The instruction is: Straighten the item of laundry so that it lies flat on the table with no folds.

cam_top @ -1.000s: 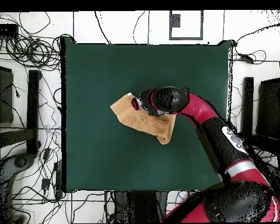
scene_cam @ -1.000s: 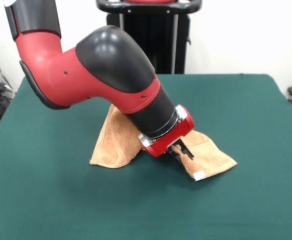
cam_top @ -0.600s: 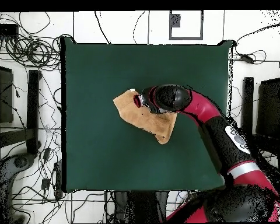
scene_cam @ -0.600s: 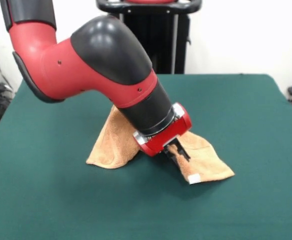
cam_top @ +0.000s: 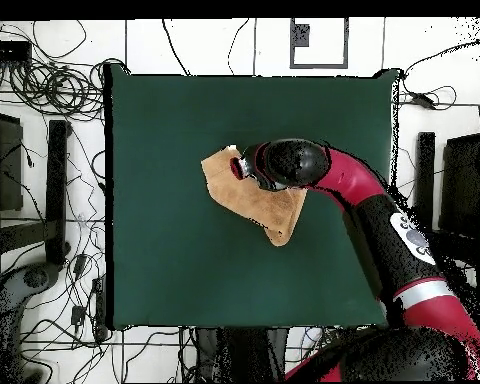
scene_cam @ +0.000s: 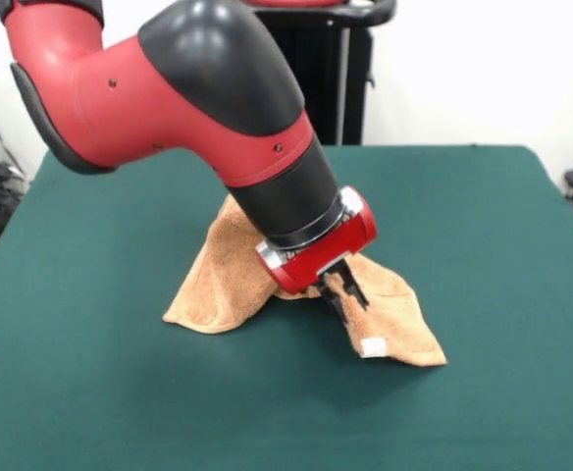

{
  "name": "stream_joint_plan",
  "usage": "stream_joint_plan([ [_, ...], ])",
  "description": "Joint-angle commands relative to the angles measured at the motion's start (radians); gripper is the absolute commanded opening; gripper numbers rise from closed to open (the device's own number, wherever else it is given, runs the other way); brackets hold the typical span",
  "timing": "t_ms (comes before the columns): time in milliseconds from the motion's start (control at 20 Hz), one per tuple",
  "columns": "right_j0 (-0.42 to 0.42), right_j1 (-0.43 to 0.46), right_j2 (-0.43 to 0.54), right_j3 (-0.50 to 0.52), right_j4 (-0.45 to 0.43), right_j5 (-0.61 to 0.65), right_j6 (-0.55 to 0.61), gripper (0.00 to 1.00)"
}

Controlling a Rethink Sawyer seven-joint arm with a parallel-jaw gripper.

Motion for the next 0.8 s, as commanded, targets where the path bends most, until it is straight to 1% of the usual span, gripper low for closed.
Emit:
stream_joint_plan([
  [50, 0.060, -0.023, -0.042, 0.052, -0.011, 0.084, 0.089, 0.00],
  [150, 0.065, -0.038, -0.050, 0.065, -0.011, 0.079, 0.103, 0.00],
  [250, 0.063, -0.063, -0.059, 0.105, -0.014, 0.040, 0.130, 0.00],
  [350, 0.060, -0.092, -0.071, 0.162, -0.027, -0.033, 0.167, 0.00],
  [500, 0.069, -0.153, -0.106, 0.258, -0.043, -0.149, 0.255, 0.00],
  [600, 0.074, -0.191, -0.127, 0.321, -0.040, -0.208, 0.304, 0.00],
  [700, 0.086, -0.222, -0.152, 0.362, -0.030, -0.235, 0.331, 0.00],
  [800, 0.105, -0.245, -0.181, 0.381, -0.009, -0.237, 0.342, 0.00],
])
